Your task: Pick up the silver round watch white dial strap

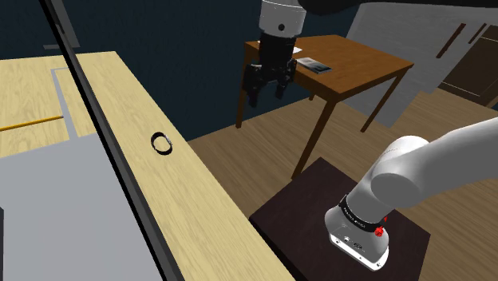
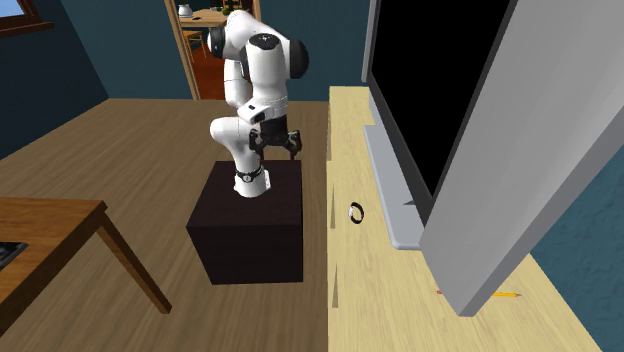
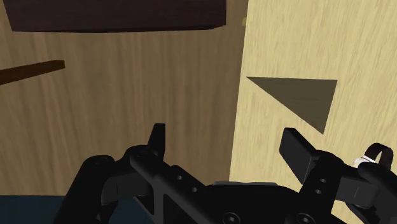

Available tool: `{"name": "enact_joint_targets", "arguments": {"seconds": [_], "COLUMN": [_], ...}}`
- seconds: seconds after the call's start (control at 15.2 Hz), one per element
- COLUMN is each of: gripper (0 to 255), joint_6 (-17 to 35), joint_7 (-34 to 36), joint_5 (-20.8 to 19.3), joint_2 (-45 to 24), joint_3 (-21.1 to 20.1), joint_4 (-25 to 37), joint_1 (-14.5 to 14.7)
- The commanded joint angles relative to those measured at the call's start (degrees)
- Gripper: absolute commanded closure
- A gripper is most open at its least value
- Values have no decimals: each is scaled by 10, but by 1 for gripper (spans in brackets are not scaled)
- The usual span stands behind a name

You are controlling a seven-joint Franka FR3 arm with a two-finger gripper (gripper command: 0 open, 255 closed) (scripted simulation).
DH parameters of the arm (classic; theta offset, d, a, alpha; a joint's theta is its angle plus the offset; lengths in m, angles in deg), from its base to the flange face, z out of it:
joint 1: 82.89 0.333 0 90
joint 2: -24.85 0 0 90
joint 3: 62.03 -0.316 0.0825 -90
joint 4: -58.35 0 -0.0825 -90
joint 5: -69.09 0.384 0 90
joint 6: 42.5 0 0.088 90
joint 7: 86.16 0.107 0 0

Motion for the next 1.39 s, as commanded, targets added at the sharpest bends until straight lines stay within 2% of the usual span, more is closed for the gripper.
{"name": "enact_joint_targets", "arguments": {"seconds": [0.0, 0.33, 0.66, 0.86, 1.12, 1.32], "gripper": [0, 0, 0, 0, 0, 0], "joint_6": [14, 41, 51, 43, 14, 27], "joint_7": [28, 104, 193, 250, 317, 322], "joint_5": [-5, -38, -106, -163, -246, -252], "joint_2": [-41, -141, -260, -343, -460, -468], "joint_3": [-28, -94, -155, -182, -194, -191], "joint_4": [31, 106, 200, 268, 378, 371], "joint_1": [-1, -1, 6, 25, 78, 84]}}
